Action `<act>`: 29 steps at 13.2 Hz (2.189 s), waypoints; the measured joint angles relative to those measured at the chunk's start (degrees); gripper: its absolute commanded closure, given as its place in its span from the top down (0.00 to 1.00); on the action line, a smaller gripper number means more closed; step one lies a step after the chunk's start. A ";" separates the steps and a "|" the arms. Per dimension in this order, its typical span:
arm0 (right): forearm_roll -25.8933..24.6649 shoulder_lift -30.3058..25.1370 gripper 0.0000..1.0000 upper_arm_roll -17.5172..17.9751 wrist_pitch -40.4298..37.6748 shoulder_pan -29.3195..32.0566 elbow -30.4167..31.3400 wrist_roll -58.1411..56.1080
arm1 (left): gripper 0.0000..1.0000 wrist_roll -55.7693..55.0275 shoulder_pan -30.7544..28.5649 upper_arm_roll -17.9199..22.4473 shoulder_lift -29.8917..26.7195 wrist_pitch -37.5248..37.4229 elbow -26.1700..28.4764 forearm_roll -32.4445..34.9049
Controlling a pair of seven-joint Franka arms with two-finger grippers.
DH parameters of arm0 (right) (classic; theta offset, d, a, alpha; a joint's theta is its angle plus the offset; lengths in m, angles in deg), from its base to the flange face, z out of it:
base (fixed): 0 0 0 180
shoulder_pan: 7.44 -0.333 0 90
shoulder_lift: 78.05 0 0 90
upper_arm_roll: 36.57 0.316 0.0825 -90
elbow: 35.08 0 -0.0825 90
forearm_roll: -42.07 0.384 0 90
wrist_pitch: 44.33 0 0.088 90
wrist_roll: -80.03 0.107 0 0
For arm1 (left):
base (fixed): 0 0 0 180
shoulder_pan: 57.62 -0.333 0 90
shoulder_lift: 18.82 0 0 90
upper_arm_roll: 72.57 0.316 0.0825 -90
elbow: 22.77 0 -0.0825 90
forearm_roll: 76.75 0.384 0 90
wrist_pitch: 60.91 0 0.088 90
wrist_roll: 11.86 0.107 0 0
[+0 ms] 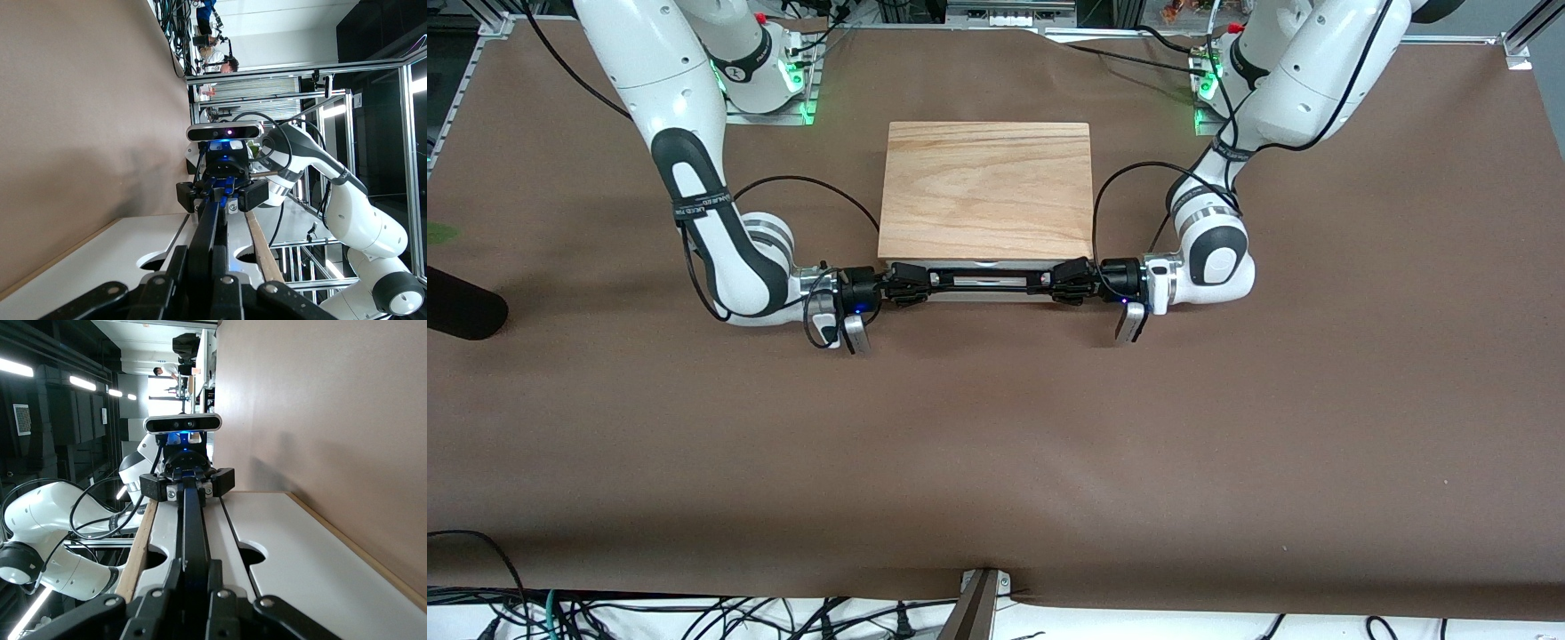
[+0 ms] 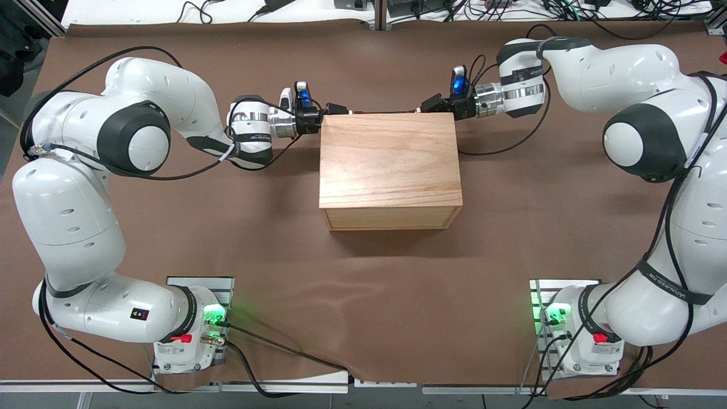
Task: Pull top drawer with both arms simultaneously
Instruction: 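Hold the handle with both grippers and begin pulling it outward, then pull the handle with both grippers, sliding the drawer out of the box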
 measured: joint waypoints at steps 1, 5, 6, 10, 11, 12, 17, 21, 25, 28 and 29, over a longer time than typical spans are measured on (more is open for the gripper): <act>0.00 0.00 0.00 -0.01 0.00 0.00 -0.01 0.00 | 0.00 0.07 -0.04 -0.04 0.04 -0.01 -0.04 0.00; -0.08 0.19 0.00 -0.06 -0.04 0.03 -0.31 -0.04 | 0.00 0.40 -0.06 -0.06 0.18 0.00 -0.22 0.00; -0.19 0.39 0.00 -0.07 -0.18 0.07 -0.61 -0.04 | 0.00 0.45 -0.06 -0.05 0.25 0.00 -0.30 0.00; -0.39 1.38 0.00 -0.06 -0.57 0.41 -2.24 0.68 | 0.00 0.24 -0.05 0.10 0.79 0.29 -1.46 0.00; -0.41 1.62 0.00 -0.06 -0.61 0.52 -2.94 1.11 | 0.00 0.07 -0.04 0.24 1.02 0.22 -2.04 0.00; -0.43 1.93 0.00 -0.06 -0.61 0.62 -3.59 1.43 | 0.00 -0.15 0.00 0.38 1.25 0.24 -2.61 0.01; -0.62 3.41 0.00 -0.03 -0.62 1.04 -6.23 2.38 | 0.00 -1.81 0.09 0.80 2.49 0.30 -4.90 0.08; -0.96 4.38 0.00 0.00 -0.60 1.31 -8.06 3.63 | 0.00 -3.04 0.17 1.12 3.40 0.24 -6.58 0.31; -0.99 5.61 0.00 0.01 -0.57 1.58 -10.29 4.72 | 0.00 -4.67 0.78 2.03 4.25 0.23 -8.55 0.34; -1.03 6.78 0.00 0.00 -0.56 1.74 -12.36 5.91 | 0.00 -6.00 1.07 2.65 5.01 0.22 -10.15 0.47; -1.03 7.17 0.00 0.01 -0.56 1.78 -12.99 6.12 | 0.00 -6.38 1.10 2.78 5.26 0.22 -10.59 0.49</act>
